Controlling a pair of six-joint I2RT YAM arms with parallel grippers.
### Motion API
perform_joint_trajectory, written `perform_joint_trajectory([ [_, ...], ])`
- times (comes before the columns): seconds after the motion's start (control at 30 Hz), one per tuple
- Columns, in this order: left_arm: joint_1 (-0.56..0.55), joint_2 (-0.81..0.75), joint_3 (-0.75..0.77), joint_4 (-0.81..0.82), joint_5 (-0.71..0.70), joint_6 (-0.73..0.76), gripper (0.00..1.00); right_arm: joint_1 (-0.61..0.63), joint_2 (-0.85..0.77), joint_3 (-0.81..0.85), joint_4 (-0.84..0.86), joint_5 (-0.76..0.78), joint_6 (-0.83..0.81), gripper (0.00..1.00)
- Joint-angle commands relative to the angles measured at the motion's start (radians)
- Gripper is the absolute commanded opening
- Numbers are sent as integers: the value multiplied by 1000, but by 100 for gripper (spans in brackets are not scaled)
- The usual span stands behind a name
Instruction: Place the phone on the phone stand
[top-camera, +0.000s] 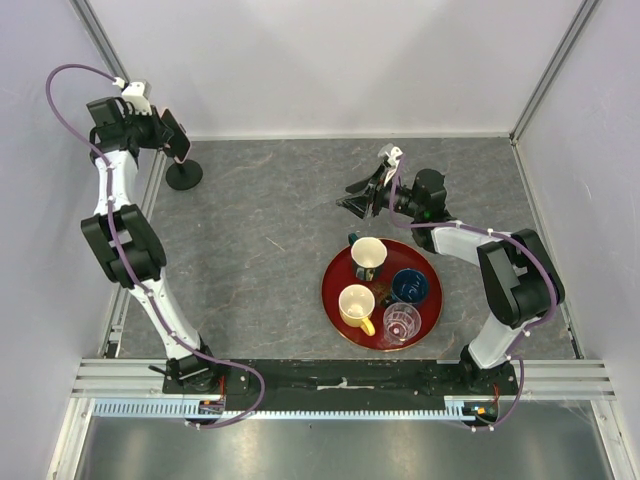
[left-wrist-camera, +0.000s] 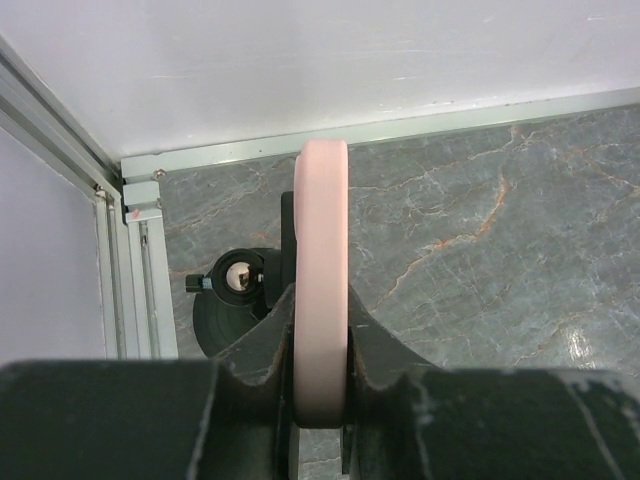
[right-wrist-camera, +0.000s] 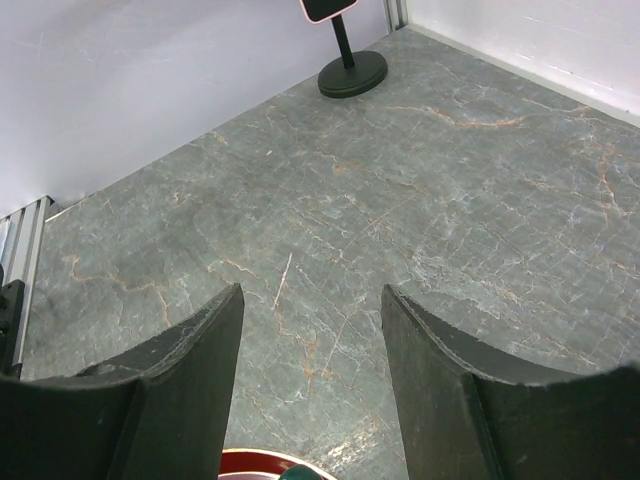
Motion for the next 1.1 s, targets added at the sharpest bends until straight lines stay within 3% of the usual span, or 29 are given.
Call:
perform_joint_trajectory([
  [0.0, 16, 1, 72, 150, 64, 65, 2, -3, 4, 43, 5, -20, -22, 64],
  [0.2, 27, 1, 57, 130, 51, 74, 7, -3, 0, 41, -4, -26, -32, 63],
  [0.43, 37, -22, 41, 144, 14, 11, 81, -3, -3, 41, -2, -29, -30, 63],
  [0.7, 37, -97, -17, 174, -1, -52, 91, -3, -12, 35, -4, -26, -35, 63],
  [0.9, 36, -240, -301, 433, 22, -286, 92, -3, -18, 31, -8, -6, -35, 63],
  [1.07, 33, -407, -526, 656, -112, -496, 92, -4, -30, 31, -53, 48, -52, 64],
])
